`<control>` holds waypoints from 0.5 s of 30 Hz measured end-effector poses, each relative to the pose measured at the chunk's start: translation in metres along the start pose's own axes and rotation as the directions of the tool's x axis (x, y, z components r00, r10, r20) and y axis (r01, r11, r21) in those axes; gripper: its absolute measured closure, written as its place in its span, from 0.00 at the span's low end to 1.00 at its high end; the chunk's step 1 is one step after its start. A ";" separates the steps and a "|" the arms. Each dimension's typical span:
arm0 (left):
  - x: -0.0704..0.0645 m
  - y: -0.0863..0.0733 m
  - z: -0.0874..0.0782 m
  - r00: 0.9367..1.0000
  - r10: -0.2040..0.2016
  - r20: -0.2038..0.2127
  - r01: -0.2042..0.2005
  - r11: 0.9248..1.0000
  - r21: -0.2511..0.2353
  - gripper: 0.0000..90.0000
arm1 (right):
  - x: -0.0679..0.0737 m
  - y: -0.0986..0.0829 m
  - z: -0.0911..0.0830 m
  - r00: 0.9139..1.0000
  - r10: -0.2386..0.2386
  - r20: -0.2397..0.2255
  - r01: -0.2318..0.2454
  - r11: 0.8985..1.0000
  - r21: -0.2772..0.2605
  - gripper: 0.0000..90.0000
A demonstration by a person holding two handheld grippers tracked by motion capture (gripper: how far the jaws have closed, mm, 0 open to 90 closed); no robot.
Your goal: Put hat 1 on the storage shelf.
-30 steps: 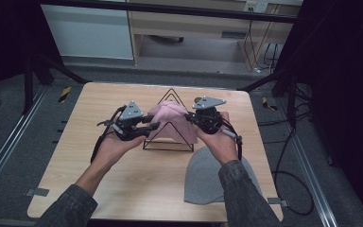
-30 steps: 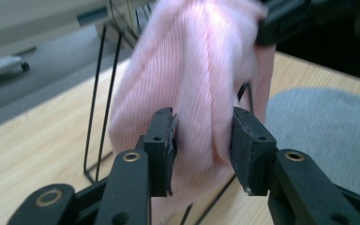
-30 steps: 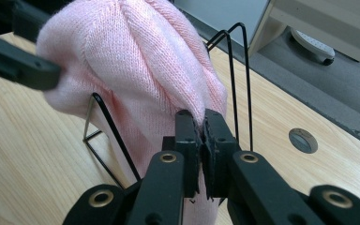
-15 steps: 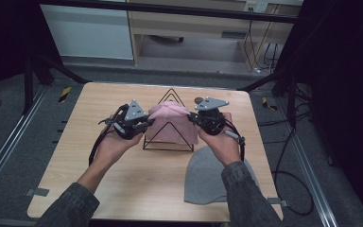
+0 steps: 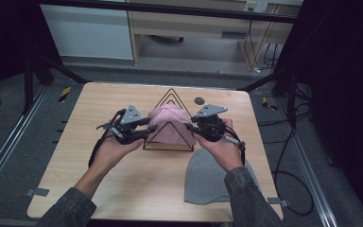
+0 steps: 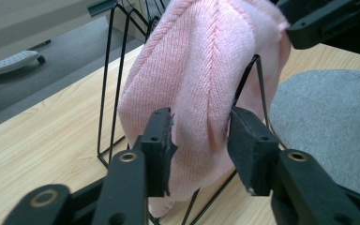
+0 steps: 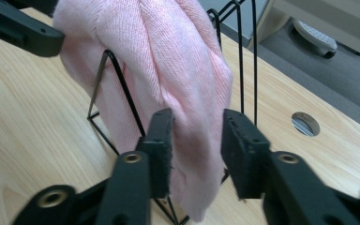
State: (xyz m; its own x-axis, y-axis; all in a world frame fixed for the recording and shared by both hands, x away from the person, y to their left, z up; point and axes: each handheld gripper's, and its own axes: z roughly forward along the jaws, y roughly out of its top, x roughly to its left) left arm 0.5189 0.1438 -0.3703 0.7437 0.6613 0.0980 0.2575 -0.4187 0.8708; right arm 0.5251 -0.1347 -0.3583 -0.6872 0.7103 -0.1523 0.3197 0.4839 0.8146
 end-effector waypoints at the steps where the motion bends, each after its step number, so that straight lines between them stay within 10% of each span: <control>1: 0.001 0.000 -0.001 1.000 -0.006 0.001 0.006 1.000 -0.006 0.63 | 0.000 -0.001 -0.002 1.000 0.003 0.002 -0.003 1.000 -0.003 0.66; 15: -0.003 -0.018 -0.017 0.999 -0.030 -0.018 0.029 0.999 -0.017 0.40 | -0.011 -0.027 -0.020 0.994 0.024 0.110 -0.026 0.999 0.021 0.35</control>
State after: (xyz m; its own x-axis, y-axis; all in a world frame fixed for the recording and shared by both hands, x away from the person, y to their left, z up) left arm 0.5021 0.1597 -0.3778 0.7247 0.6843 0.0807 0.2687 -0.3885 0.8814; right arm 0.5112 -0.1659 -0.3676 -0.6034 0.7736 -0.1934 0.3514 0.4756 0.8064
